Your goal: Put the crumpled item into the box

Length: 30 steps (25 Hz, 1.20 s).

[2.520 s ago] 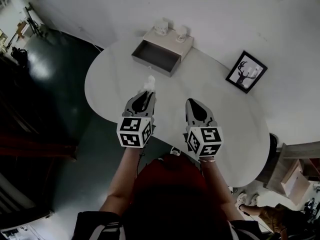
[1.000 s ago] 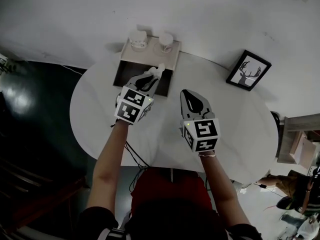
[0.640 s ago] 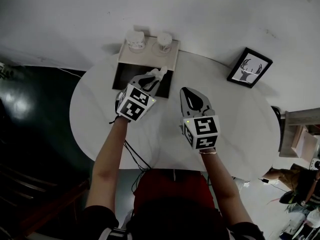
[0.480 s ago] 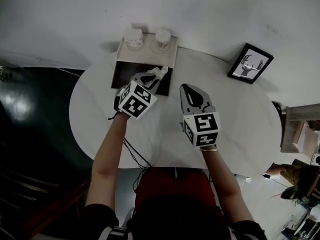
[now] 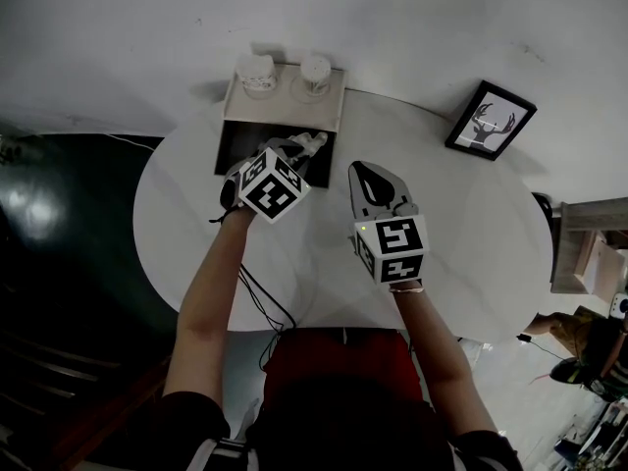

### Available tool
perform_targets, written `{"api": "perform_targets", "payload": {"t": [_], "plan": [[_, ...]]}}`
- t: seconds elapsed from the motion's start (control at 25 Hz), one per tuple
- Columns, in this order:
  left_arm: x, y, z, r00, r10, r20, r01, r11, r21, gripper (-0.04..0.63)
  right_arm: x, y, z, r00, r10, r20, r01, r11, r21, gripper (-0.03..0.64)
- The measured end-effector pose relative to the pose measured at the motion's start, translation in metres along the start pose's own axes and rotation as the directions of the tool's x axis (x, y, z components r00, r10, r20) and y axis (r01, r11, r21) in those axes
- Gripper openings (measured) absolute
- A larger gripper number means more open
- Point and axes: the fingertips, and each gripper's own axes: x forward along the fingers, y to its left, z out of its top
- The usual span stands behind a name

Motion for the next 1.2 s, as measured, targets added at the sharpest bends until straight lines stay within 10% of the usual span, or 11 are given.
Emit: {"api": "perform_targets", "payload": {"t": [1.2], "plan": [[-0.008,0.007,0.009,0.999,0.035,-0.007,-0.036,0.994,-0.106,0.147,-0.003,-0.007,0.002,1.0,0.023,0.007,-0.024,1.0,0.009,0.015]]}}
